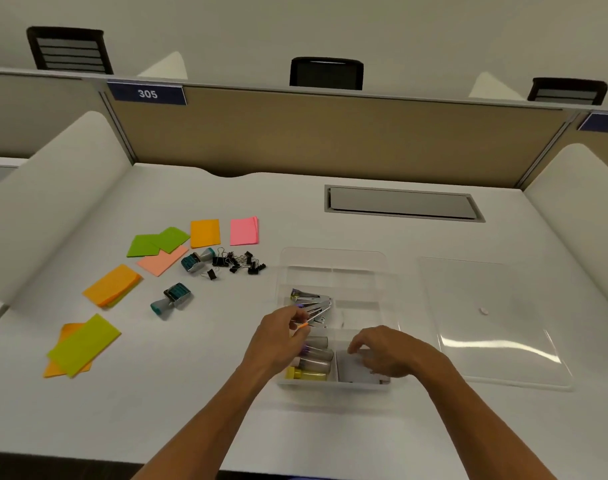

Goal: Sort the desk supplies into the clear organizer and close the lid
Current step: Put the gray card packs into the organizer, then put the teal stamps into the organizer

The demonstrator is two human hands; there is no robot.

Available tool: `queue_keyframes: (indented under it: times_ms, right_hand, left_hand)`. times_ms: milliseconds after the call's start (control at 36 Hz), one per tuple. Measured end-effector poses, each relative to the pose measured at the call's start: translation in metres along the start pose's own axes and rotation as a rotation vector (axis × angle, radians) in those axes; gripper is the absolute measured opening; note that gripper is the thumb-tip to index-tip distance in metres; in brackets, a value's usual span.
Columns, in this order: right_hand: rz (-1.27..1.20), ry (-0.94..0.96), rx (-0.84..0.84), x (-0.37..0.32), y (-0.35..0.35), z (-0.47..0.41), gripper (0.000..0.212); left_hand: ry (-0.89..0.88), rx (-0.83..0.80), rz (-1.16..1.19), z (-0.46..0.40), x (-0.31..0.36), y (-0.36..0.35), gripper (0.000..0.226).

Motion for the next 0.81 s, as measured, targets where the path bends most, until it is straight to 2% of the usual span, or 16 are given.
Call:
queue_keyframes:
  times_ms: [139,306,500,806]
  right_hand:
    - [-0.128,0.027,0.084,-0.015,0.012,0.001,0.025]
    - [-0.236,0.1,0.192,-0.041,0.021,-0.014,0.028]
    - [-0.279,0.136,0.168,-0.07,0.029,-0.033,0.037]
    - [-0.211,0.211,0.124,-0.117,0.031,-0.072,0.034]
  left_hand:
    - [0.012,0.023,0.019,0.003,-0.009,0.011,0.022]
    - [-0.002,0.09,0.012,0.005,-0.026,0.031,0.016]
    - [0.052,0.15,0.019,0.003,-0.049,0.053,0.021]
    - [0.12,0.269,0.037,-0.004,-0.088,0.101,0.025]
Point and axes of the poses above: each hand's wrist, its own z-axis away from the middle knuckle, its own y-axis out of the back of the hand, x = y × z, the point moved 4 cm from there along -z, towards the middle knuckle, and after that the axes turned 8 degrees about y, right-handed, at the moved point
